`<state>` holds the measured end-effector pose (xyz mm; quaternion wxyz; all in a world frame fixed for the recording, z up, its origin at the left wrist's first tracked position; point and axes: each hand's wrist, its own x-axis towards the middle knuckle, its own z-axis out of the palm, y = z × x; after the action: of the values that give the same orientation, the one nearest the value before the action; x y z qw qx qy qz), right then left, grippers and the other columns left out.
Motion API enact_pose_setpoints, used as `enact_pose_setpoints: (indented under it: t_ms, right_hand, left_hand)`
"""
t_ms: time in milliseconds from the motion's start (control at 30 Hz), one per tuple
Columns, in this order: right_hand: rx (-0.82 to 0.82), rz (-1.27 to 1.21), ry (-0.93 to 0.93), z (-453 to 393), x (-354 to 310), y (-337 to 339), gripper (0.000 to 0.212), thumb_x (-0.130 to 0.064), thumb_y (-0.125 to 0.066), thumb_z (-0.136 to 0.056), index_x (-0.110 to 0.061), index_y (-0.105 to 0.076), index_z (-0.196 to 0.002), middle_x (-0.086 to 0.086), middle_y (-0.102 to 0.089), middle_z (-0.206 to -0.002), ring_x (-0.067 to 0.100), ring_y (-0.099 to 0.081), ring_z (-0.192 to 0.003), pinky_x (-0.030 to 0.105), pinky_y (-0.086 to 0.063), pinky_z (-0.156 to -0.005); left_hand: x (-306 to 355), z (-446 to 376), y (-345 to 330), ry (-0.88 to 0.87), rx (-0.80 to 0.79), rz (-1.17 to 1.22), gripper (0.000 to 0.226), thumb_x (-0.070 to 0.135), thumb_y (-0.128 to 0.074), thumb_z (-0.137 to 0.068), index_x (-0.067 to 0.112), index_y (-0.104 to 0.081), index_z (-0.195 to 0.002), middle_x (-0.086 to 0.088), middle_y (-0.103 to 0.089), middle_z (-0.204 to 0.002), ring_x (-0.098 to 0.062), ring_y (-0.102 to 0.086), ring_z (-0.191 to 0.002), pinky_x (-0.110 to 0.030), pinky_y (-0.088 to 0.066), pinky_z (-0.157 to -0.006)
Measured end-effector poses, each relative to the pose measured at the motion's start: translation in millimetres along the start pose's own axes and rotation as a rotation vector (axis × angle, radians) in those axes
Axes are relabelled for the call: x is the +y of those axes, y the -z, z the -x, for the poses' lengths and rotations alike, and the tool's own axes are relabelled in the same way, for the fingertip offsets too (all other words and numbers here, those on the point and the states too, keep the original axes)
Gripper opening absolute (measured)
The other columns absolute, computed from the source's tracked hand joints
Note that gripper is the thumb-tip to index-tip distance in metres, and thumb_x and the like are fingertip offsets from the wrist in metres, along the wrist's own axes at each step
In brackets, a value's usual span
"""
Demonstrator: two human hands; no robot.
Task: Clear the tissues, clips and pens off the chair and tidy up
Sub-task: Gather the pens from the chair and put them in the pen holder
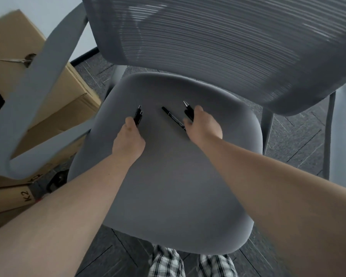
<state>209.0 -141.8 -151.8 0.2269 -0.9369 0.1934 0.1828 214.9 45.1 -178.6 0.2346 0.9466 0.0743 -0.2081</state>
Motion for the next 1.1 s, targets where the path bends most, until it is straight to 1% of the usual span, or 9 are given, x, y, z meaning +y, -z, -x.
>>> enact_pose_setpoints:
  t_ms: [100, 200, 333, 467, 600, 700, 833, 967, 1100]
  right_hand:
    - [-0.077, 0.034, 0.013, -3.4, -10.7, -13.8, 0.037, -0.039, -0.06, -0.088, -0.011, -0.048, -0.11, 0.009, -0.054, -0.104, 0.033, -0.058, -0.092, 0.035, -0.042, -0.067]
    - [-0.113, 0.084, -0.01, -3.7, -17.6, -25.5, 0.035, -0.021, -0.061, -0.088, -0.009, -0.05, -0.119, 0.013, -0.046, -0.122, 0.033, -0.057, -0.097, 0.035, -0.04, -0.067]
    - [-0.177, 0.159, -0.017, 5.3, -20.8, -30.0, 0.028, -0.013, -0.059, -0.084, -0.012, -0.055, -0.112, 0.008, -0.06, -0.107, 0.029, -0.053, -0.086, 0.032, -0.039, -0.068]
    - [-0.17, 0.203, 0.037, 27.9, -21.7, -26.9, 0.022, -0.019, -0.056, -0.084, -0.016, -0.052, -0.106, 0.003, -0.052, -0.084, 0.028, -0.049, -0.078, 0.032, -0.04, -0.065]
    - [-0.169, 0.267, 0.184, 46.4, -27.6, -14.2, 0.024, -0.011, -0.052, -0.086, -0.012, -0.049, -0.11, 0.005, -0.052, -0.081, 0.03, -0.051, -0.076, 0.033, -0.041, -0.064]
    - [-0.215, 0.29, 0.281, 57.4, -36.9, 0.8, 0.033, -0.007, -0.048, -0.087, -0.017, -0.048, -0.119, 0.004, -0.051, -0.082, 0.028, -0.053, -0.075, 0.032, -0.042, -0.063]
    - [-0.264, 0.28, 0.384, 81.2, -58.9, 25.2, 0.029, -0.005, -0.043, -0.086, -0.019, -0.05, -0.11, 0.005, -0.055, -0.083, 0.028, -0.056, -0.074, 0.03, -0.042, -0.058]
    - [-0.322, 0.33, 0.537, 113.4, -83.0, 38.5, 0.019, -0.01, -0.044, -0.086, -0.018, -0.051, -0.102, 0.009, -0.059, -0.094, 0.031, -0.055, -0.079, 0.03, -0.039, -0.058]
    - [-0.385, 0.357, 0.685, 158.1, -115.5, 42.7, 0.013, -0.011, -0.044, -0.089, -0.016, -0.05, -0.098, 0.008, -0.058, -0.092, 0.029, -0.054, -0.076, 0.028, -0.035, -0.052]
  left_hand:
    - [-3.4, 6.7, 2.1, -0.033, -0.006, 0.033, 0.013, 0.017, -0.036, -0.099, 0.011, -0.027, -0.091, -0.015, -0.049, -0.09, -0.033, -0.047, -0.074, -0.04, -0.037, -0.063]
    - [-10.5, 13.1, 6.0, -0.04, 0.0, 0.005, 0.017, 0.023, -0.037, -0.099, 0.01, -0.03, -0.091, -0.01, -0.047, -0.083, -0.031, -0.045, -0.071, -0.039, -0.034, -0.062]
    - [-24.6, 19.3, 7.5, -0.005, -0.041, -0.01, 0.021, 0.026, -0.038, -0.098, 0.008, -0.031, -0.09, -0.002, -0.041, -0.069, -0.031, -0.046, -0.07, -0.038, -0.035, -0.062]
    - [-31.1, 35.8, 14.5, 0.058, -0.095, 0.062, 0.019, 0.022, -0.038, -0.099, 0.007, -0.028, -0.091, -0.003, -0.039, -0.069, -0.032, -0.045, -0.072, -0.038, -0.035, -0.064]
    - [-33.9, 63.4, 37.2, 0.076, -0.118, 0.099, 0.015, 0.019, -0.036, -0.099, 0.009, -0.029, -0.091, -0.005, -0.04, -0.07, -0.027, -0.044, -0.061, -0.035, -0.033, -0.059]
    - [-39.3, 90.6, 58.8, 0.118, -0.072, 0.122, 0.012, 0.019, -0.038, -0.098, 0.01, -0.032, -0.093, -0.007, -0.043, -0.073, -0.028, -0.046, -0.066, -0.037, -0.035, -0.062]
    - [-48.7, 136.5, 84.9, 0.179, 0.03, 0.151, 0.015, 0.019, -0.04, -0.098, 0.008, -0.033, -0.091, -0.01, -0.045, -0.079, -0.032, -0.048, -0.07, -0.036, -0.035, -0.064]
    - [-56.3, 191.3, 103.6, 0.275, 0.066, 0.18, 0.013, 0.021, -0.036, -0.099, 0.011, -0.031, -0.091, -0.002, -0.039, -0.07, -0.026, -0.046, -0.074, -0.037, -0.036, -0.067]
    - [-68.7, 252.3, 121.3, 0.375, 0.158, 0.227, 0.012, 0.018, -0.036, -0.1, 0.009, -0.033, -0.093, -0.003, -0.04, -0.065, -0.027, -0.044, -0.064, -0.035, -0.031, -0.056]
